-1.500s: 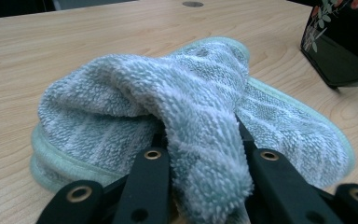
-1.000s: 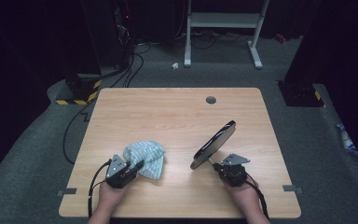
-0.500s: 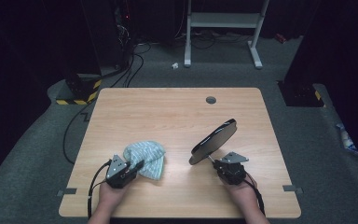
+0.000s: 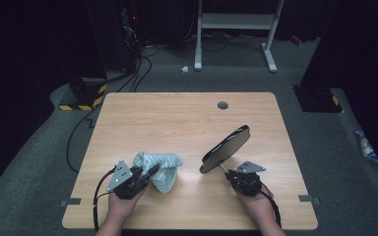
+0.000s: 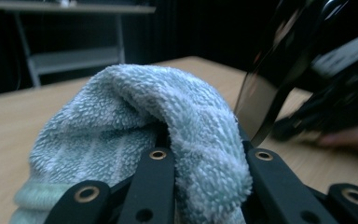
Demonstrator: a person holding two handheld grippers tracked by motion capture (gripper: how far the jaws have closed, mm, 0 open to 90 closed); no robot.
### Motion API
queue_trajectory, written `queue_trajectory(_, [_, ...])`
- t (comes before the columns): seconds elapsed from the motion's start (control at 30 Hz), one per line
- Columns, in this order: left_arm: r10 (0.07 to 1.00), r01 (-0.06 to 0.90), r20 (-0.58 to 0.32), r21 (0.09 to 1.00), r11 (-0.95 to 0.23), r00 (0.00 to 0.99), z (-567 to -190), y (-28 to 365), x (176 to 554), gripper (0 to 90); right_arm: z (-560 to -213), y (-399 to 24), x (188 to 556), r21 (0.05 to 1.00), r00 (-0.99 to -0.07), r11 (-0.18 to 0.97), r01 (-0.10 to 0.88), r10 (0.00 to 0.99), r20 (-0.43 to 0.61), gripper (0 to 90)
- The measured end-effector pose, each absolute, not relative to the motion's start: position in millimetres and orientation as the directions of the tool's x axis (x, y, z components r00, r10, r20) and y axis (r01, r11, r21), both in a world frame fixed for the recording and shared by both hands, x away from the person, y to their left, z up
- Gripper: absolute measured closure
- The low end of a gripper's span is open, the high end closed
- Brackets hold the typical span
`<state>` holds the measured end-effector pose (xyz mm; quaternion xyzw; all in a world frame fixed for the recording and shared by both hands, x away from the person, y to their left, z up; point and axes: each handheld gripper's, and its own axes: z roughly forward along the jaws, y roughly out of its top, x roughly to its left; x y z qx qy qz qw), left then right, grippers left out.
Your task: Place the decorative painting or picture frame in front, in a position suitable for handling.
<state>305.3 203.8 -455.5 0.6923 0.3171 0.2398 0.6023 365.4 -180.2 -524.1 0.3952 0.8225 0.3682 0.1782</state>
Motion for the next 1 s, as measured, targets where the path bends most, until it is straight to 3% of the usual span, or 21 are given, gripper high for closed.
queue_trajectory(0.17, [0.679,0.047,-0.016,0.999,-0.027,0.734,-411.9,178.9,297.4,78.7,-524.1,-179.8,365.6,0.746,-0.633,0.427,0.512,0.774,-0.008,88.3])
queue_trajectory(0.4, [0.65,-0.113,0.065,0.993,0.032,0.757,-344.0,133.6,297.6,78.7,-524.3,-179.6,365.8,0.743,-0.636,0.429,0.513,0.772,-0.007,88.5])
queue_trajectory(0.6, [0.604,-0.158,0.061,0.981,0.109,0.795,-306.3,101.6,307.8,78.7,-524.3,-179.9,366.1,0.742,-0.637,0.428,0.516,0.771,-0.002,88.4])
queue_trajectory(0.87, [0.612,-0.07,0.046,0.997,0.016,0.79,-317.9,50.1,340.4,78.7,-524.4,-179.5,366.2,0.743,-0.638,0.431,0.513,0.77,-0.006,88.5])
queue_trajectory(1.0, [0.626,-0.043,0.101,0.993,-0.107,0.774,-327.7,37.8,343.2,78.7,-524.4,-179.1,365.7,0.741,-0.636,0.43,0.516,0.771,-0.005,88.4])
